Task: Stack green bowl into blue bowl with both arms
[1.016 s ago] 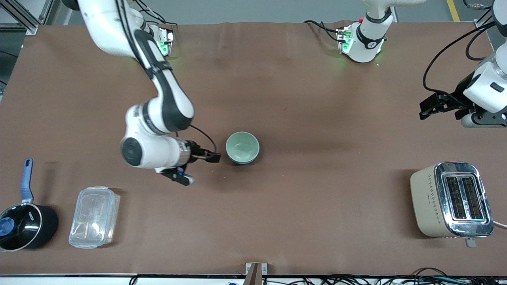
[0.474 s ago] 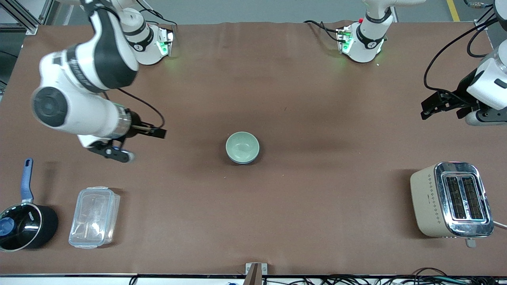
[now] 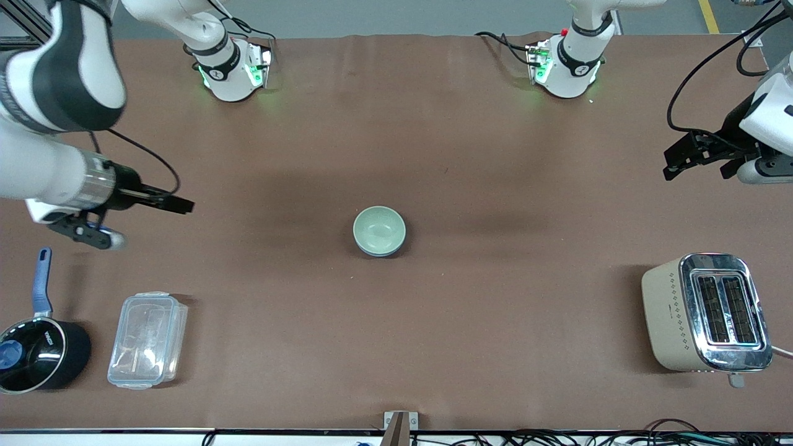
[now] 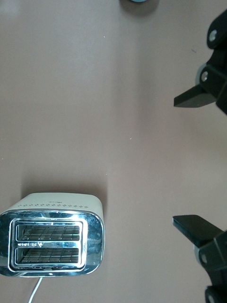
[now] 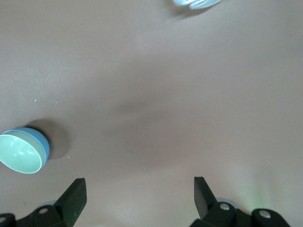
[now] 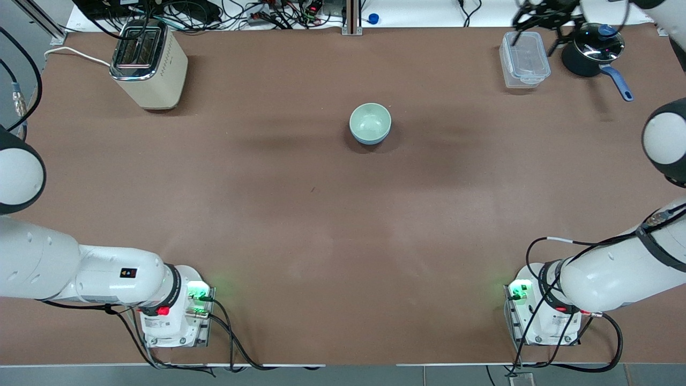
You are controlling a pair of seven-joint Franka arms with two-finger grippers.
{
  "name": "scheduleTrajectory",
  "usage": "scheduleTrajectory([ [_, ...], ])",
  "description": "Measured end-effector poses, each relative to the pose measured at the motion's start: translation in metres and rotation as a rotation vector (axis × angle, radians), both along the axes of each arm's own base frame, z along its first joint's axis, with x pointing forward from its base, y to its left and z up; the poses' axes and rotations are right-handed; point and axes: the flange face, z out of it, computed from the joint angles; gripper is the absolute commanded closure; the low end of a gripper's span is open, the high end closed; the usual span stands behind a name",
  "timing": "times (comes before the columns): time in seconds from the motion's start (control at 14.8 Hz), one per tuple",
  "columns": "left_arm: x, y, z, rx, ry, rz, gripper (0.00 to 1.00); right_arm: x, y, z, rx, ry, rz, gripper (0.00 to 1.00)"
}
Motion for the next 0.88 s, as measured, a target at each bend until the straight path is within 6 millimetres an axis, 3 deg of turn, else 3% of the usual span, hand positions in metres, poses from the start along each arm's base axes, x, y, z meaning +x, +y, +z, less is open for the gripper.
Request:
scheduleTrajectory([
  [0.2,0.000,0.000,0.000,0.000,-0.002,0.000,0.00,-0.013,-0.052,0.011,-0.003,-0.011,0.010,0.00],
  [0.41,0.001,0.001,-0.001,0.000,-0.001,0.002,0.00,-0.030,-0.092,0.023,-0.032,-0.026,-0.018,0.00],
  [0.88,0.001,0.002,0.000,0.000,-0.003,0.003,0.00,-0.060,-0.154,0.061,-0.079,-0.088,-0.004,0.00],
])
